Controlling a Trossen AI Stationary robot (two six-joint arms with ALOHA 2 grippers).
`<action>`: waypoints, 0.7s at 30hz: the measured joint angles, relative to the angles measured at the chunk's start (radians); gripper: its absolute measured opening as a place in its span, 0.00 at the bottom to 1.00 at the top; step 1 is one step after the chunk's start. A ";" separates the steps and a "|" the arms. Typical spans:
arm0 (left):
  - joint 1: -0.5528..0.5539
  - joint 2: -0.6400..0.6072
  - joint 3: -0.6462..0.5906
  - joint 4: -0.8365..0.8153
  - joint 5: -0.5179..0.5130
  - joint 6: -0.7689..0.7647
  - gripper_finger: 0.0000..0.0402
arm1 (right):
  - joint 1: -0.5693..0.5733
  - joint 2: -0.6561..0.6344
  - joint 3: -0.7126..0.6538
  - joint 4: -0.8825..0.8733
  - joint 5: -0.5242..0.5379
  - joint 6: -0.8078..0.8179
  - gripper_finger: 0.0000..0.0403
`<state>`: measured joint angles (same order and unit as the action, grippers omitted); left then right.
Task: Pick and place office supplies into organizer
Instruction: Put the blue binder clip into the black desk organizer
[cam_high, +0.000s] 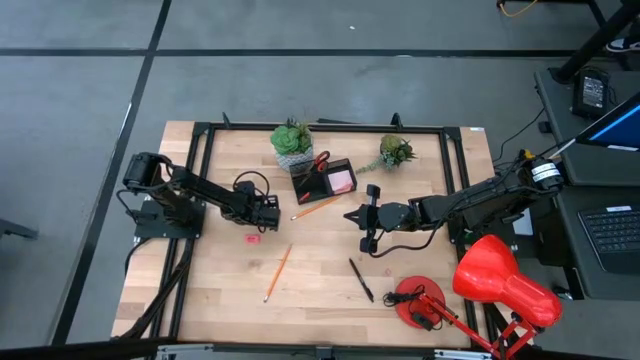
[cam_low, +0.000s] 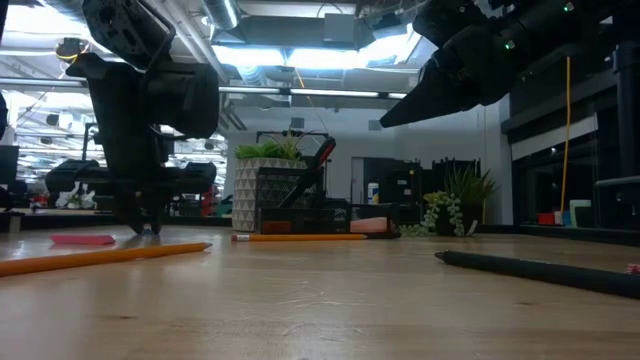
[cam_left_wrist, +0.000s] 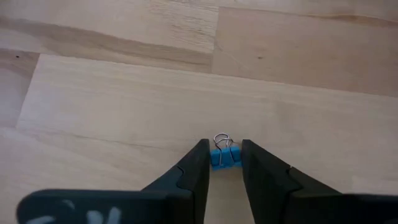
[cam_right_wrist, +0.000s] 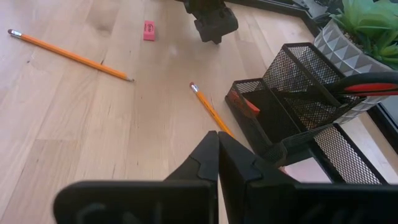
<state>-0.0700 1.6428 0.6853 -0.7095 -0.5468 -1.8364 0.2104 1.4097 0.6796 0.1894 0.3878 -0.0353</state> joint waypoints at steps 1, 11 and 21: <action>0.000 0.000 0.000 0.000 0.000 0.003 0.20 | 0.000 0.000 0.000 0.000 0.000 0.000 0.02; -0.001 0.001 0.000 0.004 -0.009 0.127 0.17 | 0.000 0.000 0.000 0.000 0.000 0.000 0.02; -0.044 0.002 -0.001 0.007 -0.065 0.303 0.16 | 0.000 0.000 0.000 0.000 0.000 0.000 0.02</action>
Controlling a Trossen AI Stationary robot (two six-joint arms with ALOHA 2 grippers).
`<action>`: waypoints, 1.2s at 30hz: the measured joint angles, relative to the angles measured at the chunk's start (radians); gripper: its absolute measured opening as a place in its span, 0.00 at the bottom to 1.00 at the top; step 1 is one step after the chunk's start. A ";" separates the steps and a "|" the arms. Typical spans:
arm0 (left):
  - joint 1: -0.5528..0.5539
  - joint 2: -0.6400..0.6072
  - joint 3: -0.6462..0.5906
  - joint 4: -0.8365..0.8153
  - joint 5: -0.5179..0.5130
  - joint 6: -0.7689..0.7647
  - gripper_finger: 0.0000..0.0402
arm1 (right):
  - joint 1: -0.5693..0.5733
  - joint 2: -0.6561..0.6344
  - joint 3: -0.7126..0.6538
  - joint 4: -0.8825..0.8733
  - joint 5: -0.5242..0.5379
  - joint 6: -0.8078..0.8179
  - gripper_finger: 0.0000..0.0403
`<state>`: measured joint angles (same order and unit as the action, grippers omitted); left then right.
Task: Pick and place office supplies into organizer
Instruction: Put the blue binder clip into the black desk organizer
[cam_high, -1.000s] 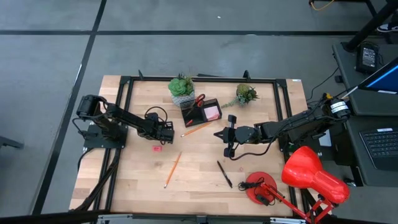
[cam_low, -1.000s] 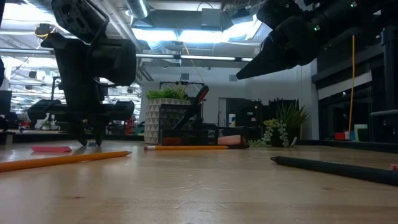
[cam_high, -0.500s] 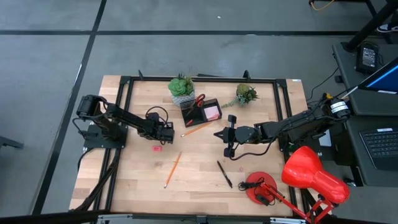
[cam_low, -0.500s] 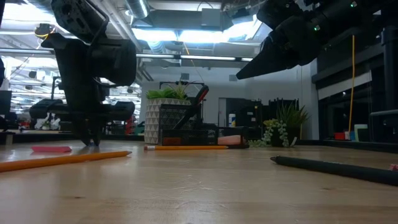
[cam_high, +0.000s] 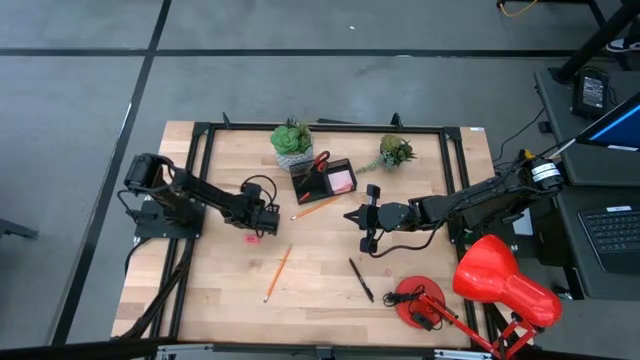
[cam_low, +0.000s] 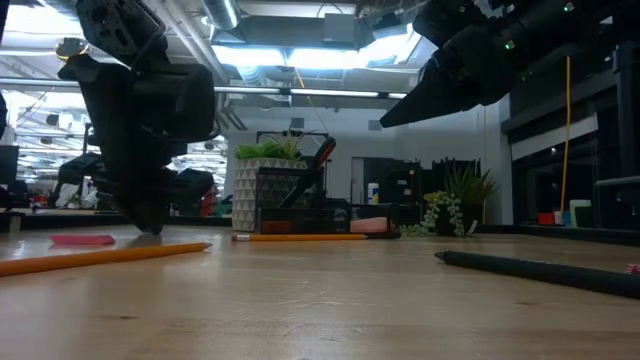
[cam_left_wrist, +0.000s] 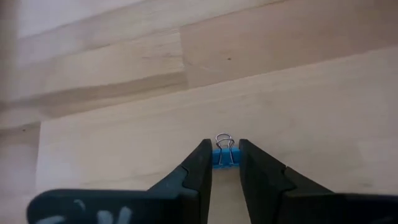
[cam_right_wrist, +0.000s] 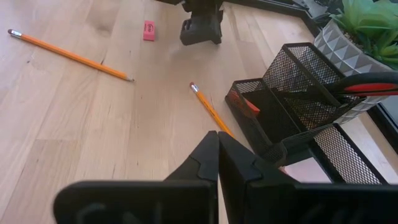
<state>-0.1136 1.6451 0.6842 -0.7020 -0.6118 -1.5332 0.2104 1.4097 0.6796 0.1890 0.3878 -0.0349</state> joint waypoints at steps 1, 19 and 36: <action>-0.008 0.000 -0.001 0.000 -0.004 0.007 0.16 | 0.000 0.000 0.000 0.000 0.000 0.000 0.02; -0.149 -0.169 -0.002 0.019 -0.051 0.065 0.16 | 0.000 0.000 0.000 0.001 0.000 0.000 0.02; -0.208 -0.275 0.000 0.502 -0.180 0.639 0.16 | 0.000 0.000 0.000 0.001 0.000 0.000 0.02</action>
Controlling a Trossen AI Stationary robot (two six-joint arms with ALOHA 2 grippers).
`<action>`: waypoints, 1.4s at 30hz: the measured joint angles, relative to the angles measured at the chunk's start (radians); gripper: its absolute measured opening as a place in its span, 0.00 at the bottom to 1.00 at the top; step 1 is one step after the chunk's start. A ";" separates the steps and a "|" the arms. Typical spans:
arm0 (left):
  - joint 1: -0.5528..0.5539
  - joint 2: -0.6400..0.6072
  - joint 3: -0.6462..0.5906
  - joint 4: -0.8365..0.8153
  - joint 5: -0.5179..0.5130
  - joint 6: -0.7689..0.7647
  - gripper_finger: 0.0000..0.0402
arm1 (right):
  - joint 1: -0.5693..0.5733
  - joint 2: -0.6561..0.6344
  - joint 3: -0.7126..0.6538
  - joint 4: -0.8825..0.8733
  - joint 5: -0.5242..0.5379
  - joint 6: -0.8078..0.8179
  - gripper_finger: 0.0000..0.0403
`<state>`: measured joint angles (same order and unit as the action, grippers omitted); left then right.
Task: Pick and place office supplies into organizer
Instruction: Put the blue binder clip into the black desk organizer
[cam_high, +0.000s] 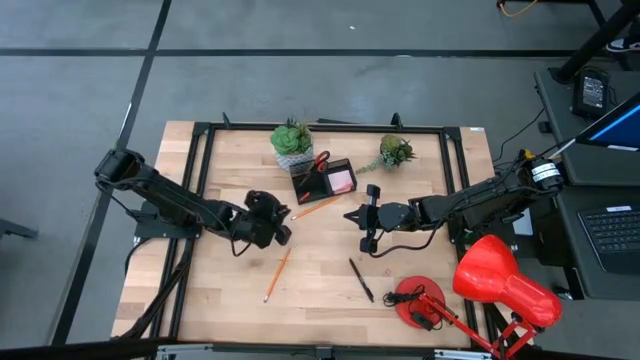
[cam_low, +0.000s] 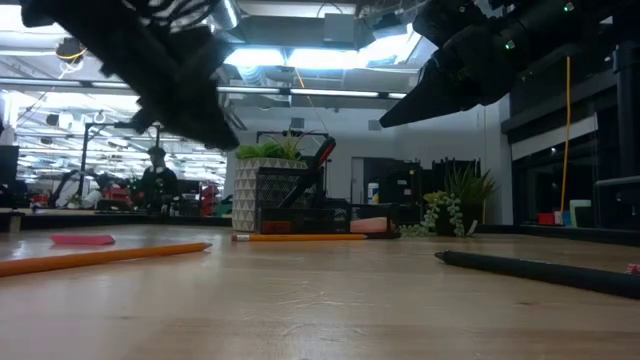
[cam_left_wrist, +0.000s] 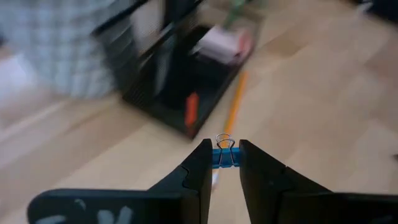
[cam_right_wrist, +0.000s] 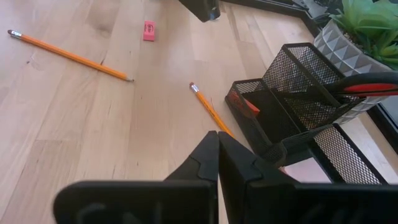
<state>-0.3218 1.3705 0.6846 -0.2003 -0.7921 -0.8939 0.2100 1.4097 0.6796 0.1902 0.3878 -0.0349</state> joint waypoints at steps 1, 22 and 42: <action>0.000 0.000 0.000 0.044 0.000 0.050 0.16 | 0.000 0.000 0.000 0.000 0.000 0.000 0.02; 0.092 0.069 0.001 0.471 0.110 0.352 0.16 | 0.000 0.000 0.000 0.000 0.000 0.005 0.02; 0.274 0.309 0.174 0.407 0.228 0.184 0.16 | 0.000 0.000 0.000 -0.001 0.001 0.001 0.02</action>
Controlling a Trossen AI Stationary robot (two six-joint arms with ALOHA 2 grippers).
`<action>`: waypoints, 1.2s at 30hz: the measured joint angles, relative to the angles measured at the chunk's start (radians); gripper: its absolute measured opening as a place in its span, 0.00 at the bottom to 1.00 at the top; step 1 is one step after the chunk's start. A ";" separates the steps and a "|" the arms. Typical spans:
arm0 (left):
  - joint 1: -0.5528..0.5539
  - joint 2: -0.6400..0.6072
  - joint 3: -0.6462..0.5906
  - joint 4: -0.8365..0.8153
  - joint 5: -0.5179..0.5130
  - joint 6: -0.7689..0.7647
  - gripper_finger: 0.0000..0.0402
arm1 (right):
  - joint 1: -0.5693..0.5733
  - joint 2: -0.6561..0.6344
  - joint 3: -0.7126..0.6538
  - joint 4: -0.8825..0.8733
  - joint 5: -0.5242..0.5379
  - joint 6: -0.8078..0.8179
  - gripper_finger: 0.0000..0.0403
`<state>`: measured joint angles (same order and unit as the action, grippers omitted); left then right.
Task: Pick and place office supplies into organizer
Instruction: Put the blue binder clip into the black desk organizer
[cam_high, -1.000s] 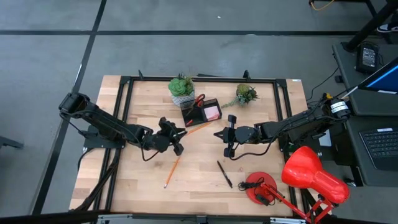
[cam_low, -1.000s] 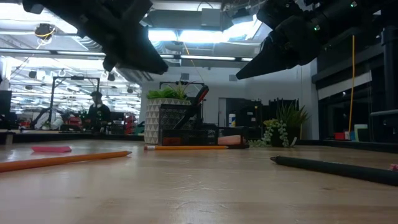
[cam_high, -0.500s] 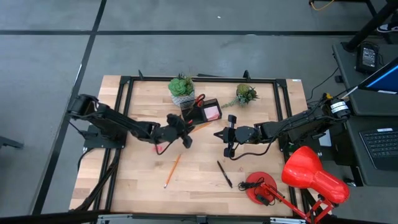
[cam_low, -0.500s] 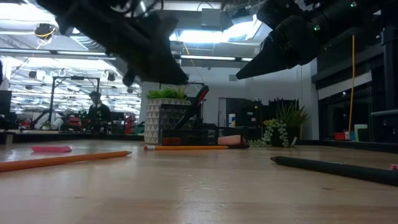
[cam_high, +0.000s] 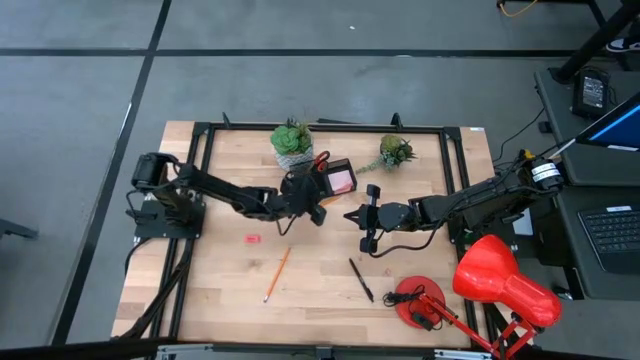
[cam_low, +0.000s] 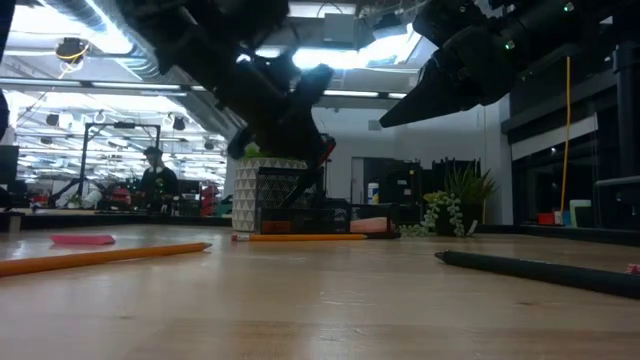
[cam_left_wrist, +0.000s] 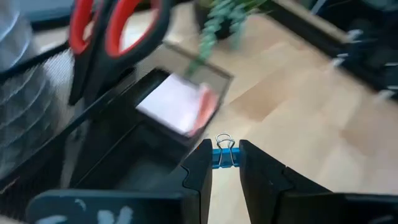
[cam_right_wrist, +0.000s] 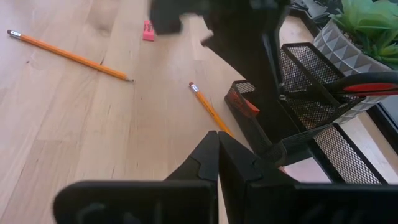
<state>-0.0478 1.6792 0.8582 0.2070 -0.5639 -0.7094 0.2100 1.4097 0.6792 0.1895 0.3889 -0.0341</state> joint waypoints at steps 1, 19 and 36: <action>0.006 0.010 0.015 -0.031 -0.002 -0.026 0.16 | 0.000 0.000 0.000 0.000 0.000 0.000 0.02; 0.025 0.043 0.086 -0.333 -0.103 -0.305 0.16 | 0.000 0.000 0.000 -0.026 0.000 0.003 0.02; 0.032 0.132 0.085 -0.353 -0.124 -0.386 0.16 | 0.000 0.000 0.000 -0.038 0.000 0.007 0.02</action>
<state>-0.0158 1.8113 0.9432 -0.1462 -0.6881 -1.0958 0.2100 1.4097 0.6792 0.1513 0.3886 -0.0273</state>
